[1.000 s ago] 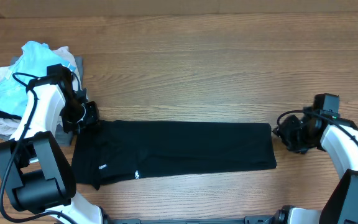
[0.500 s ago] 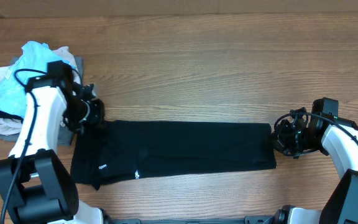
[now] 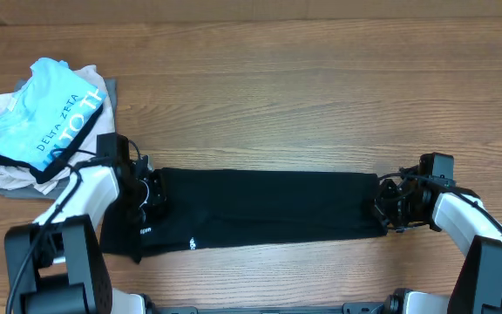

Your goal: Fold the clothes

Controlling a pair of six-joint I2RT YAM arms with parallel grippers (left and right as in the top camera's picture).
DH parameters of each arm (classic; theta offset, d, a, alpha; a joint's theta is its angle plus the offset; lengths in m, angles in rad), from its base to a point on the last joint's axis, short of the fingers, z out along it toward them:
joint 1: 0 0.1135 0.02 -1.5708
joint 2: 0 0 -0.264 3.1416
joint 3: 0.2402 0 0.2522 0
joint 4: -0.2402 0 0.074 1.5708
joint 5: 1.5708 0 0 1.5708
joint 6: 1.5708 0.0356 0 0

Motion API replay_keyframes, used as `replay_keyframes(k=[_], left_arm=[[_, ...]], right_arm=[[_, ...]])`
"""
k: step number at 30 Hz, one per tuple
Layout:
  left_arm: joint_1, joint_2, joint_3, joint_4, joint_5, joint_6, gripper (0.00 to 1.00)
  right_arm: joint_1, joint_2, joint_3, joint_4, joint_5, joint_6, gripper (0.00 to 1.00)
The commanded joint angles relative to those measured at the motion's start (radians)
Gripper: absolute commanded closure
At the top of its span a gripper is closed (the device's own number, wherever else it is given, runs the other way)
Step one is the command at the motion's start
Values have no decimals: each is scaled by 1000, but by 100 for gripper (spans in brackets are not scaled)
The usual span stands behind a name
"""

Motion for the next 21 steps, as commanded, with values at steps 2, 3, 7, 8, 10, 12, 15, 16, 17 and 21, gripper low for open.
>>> replay_keyframes(k=[2,3,7,8,10,12,15,16,17,21], left_arm=[[-40,72,-53,151,-62,-67,96],[-45,78,-53,181,-65,-68,96],[-51,113,-47,299,-65,-77,96],[-51,126,-40,320,-66,-77,96],[-51,159,-7,343,-76,-77,96],[-51,194,56,338,-103,-77,96],[-46,226,163,282,-109,-86,96],[-43,232,198,251,-122,-97,96],[-39,234,231,208,-149,-114,96],[-25,234,327,97,-211,-123,96]], right_arm=[[10,61,-23,66,124,148,94],[10,79,-23,90,126,164,94],[11,171,-23,212,126,213,95],[11,193,-23,244,125,217,95],[11,237,-23,322,118,235,95],[11,263,-23,419,113,238,95],[0,268,-7,498,111,241,95],[-10,268,8,500,112,262,95],[-19,268,18,499,111,264,95],[-68,268,53,447,112,264,96]])
